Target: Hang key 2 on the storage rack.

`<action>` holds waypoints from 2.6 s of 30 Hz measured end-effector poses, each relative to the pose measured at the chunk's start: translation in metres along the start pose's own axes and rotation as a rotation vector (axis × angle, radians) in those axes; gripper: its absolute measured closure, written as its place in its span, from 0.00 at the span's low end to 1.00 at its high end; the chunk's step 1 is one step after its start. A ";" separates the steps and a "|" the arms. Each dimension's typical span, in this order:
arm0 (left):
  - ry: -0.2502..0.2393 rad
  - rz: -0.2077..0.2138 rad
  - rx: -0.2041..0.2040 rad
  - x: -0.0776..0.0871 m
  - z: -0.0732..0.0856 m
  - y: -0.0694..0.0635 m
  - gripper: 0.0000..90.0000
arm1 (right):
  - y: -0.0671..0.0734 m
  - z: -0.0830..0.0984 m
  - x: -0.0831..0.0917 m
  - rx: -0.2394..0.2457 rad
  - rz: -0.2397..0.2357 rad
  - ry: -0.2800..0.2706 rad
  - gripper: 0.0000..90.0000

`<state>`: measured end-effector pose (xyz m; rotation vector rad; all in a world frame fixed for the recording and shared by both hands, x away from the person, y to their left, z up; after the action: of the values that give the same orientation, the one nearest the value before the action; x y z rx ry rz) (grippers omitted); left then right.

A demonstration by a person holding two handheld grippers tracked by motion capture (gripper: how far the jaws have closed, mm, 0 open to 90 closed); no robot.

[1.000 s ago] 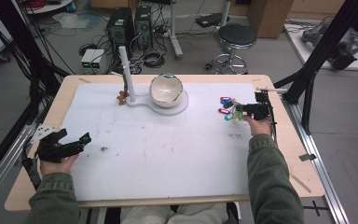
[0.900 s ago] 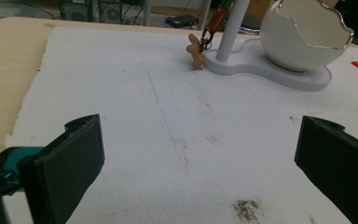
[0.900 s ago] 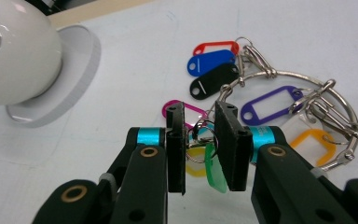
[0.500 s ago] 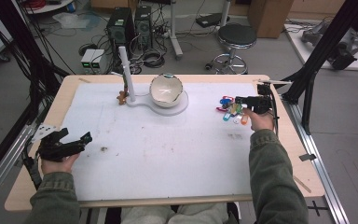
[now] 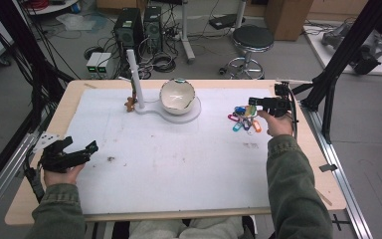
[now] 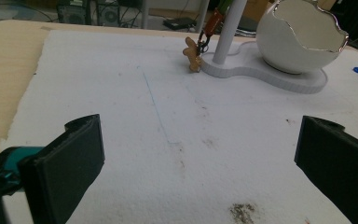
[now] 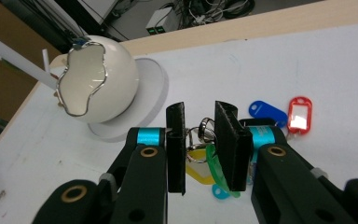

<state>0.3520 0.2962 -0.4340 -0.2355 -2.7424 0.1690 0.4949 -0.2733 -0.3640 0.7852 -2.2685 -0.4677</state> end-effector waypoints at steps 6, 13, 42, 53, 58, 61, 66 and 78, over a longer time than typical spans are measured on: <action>-0.003 0.001 0.001 0.000 0.000 -0.001 0.02 | 0.016 -0.008 0.003 0.026 -0.016 0.007 0.83; -0.003 0.006 0.003 0.000 0.000 -0.001 0.02 | 0.032 -0.013 0.004 0.072 -0.018 0.017 0.83; -0.006 0.009 0.002 0.000 -0.001 -0.001 0.02 | 0.127 -0.051 0.005 0.248 -0.036 0.021 0.83; -0.003 0.012 0.000 -0.001 0.000 -0.001 0.02 | 0.165 -0.062 0.002 0.296 -0.085 0.016 0.83; -0.003 0.013 -0.001 -0.001 0.000 -0.001 0.02 | 0.180 -0.065 -0.002 0.308 -0.103 0.022 0.83; -0.002 0.017 0.001 -0.002 0.000 -0.002 0.02 | 0.191 -0.067 -0.005 0.328 -0.110 0.026 0.83; -0.002 0.018 0.000 -0.002 0.000 -0.002 0.02 | 0.204 -0.069 -0.014 0.338 -0.129 0.035 0.83; -0.006 0.033 0.013 -0.002 -0.001 -0.003 0.02 | 0.238 -0.068 -0.038 0.359 -0.177 0.056 0.83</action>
<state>0.3536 0.2931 -0.4329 -0.2765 -2.7438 0.1972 0.4687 -0.0769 -0.2105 1.1694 -2.2698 -0.1132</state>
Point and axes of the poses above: each handheld gripper's, and its own axes: x roughly backward along the jaws, z roughly out of its underside, y roughly to its left, the point moved 6 cm from there along -x, roughly forward along the jaws, and after that the axes turned 8 degrees about -z, right-handed, at the moved point
